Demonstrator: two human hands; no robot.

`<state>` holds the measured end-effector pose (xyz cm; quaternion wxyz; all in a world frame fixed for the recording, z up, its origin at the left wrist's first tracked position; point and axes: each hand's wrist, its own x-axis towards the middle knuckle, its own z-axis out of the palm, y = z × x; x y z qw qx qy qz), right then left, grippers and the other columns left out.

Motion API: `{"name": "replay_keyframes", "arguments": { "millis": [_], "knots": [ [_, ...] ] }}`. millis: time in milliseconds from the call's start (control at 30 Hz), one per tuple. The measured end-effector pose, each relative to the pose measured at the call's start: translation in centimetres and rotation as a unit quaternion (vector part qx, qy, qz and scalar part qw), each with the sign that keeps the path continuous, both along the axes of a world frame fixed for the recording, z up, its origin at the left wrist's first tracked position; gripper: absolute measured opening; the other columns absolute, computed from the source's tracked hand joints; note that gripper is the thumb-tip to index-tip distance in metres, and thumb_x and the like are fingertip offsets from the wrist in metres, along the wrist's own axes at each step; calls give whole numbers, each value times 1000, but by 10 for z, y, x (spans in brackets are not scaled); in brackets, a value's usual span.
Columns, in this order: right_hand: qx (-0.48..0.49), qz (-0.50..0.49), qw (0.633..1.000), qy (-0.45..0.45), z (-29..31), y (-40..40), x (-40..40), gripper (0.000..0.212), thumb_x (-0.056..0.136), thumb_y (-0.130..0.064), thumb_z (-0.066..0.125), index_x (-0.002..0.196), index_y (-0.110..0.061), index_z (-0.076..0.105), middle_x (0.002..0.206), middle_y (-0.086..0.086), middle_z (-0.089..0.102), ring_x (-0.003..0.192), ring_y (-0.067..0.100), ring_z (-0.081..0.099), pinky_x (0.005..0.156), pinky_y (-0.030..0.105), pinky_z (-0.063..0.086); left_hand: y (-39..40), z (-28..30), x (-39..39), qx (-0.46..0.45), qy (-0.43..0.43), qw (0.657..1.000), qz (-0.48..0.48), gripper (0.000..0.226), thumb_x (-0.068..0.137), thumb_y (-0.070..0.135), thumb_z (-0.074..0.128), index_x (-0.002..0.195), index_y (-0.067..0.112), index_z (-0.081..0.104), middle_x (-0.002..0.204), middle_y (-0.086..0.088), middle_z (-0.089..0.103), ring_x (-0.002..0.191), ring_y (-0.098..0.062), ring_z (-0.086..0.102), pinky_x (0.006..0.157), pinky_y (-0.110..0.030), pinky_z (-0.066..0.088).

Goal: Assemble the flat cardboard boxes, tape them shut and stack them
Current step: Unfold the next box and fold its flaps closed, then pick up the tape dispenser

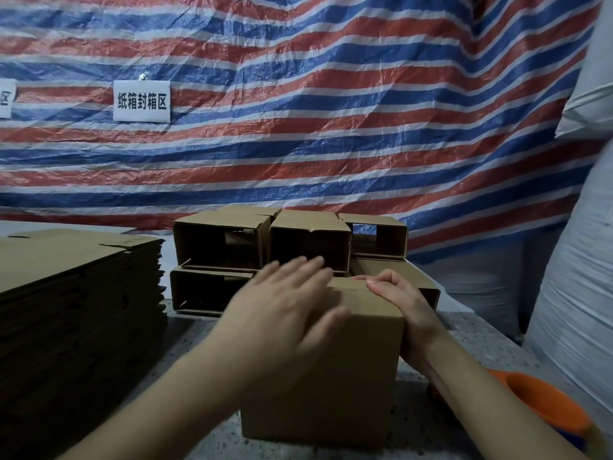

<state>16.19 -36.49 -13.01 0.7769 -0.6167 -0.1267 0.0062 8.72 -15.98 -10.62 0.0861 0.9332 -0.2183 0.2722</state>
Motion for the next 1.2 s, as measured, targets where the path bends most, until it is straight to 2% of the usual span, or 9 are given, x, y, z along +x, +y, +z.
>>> {"name": "replay_keyframes", "arguments": {
  "millis": [233,333,467,500,633,733,833,967,1200],
  "knots": [
    [-42,-7,999,-8,1,-2,-2,30,76,-33,68,95,-12,59,121,13,65,103,35,63,87,48,55,-4,-14,5,59,-65,996,13,59,97,61,23,126,28,62,126,8,66,115,-14,63,99,-37,49],
    [-130,-8,991,-4,6,-6,-4,33,77,-46,66,96,-19,66,109,10,68,93,26,65,78,38,54,-3,-18,8,56,-96,994,10,51,97,57,31,117,27,66,116,8,70,105,-13,67,91,-35,55],
    [-310,-69,948,-28,25,-33,1,34,100,-56,43,109,-32,65,114,-5,67,105,12,62,91,35,49,-2,-17,9,55,-113,992,9,51,96,57,31,117,27,67,115,7,71,103,-14,68,87,-35,56],
    [-406,-106,907,-42,32,-45,0,33,102,-56,40,110,-32,62,112,-8,65,102,8,60,86,32,48,-2,-18,9,57,-118,991,11,51,96,57,32,117,27,67,115,7,71,102,-14,68,86,-35,55],
    [-787,-128,604,2,35,-95,-14,44,95,-66,45,115,-30,60,106,-7,66,93,9,62,71,25,46,-4,-18,9,66,-129,989,20,53,96,57,31,117,26,68,114,4,72,101,-17,69,84,-37,56],
    [-822,-107,551,97,15,-108,-32,83,88,-82,36,142,-22,50,138,4,58,107,19,57,80,29,41,-5,-17,8,74,-135,988,29,51,95,57,34,116,26,68,113,5,72,99,-17,70,82,-35,56],
    [-820,-149,547,81,-3,-112,-43,82,83,-85,44,133,-20,53,118,0,64,85,12,55,65,28,40,-6,-18,7,71,-133,988,31,51,95,57,34,117,26,68,113,4,72,100,-18,70,84,-36,55],
    [-809,-171,556,85,-21,-118,-50,59,79,-83,53,84,-24,59,81,-6,63,70,10,58,57,27,42,-6,-20,9,67,-137,988,27,53,96,57,32,119,25,67,115,3,72,102,-19,69,88,-37,54],
    [-760,-206,615,42,-48,-126,-61,40,87,-69,56,87,-29,56,83,-9,62,73,7,59,60,26,43,-6,-21,9,51,-136,989,20,54,95,58,32,118,24,68,115,3,71,103,-19,68,89,-37,53]
  ]
}}
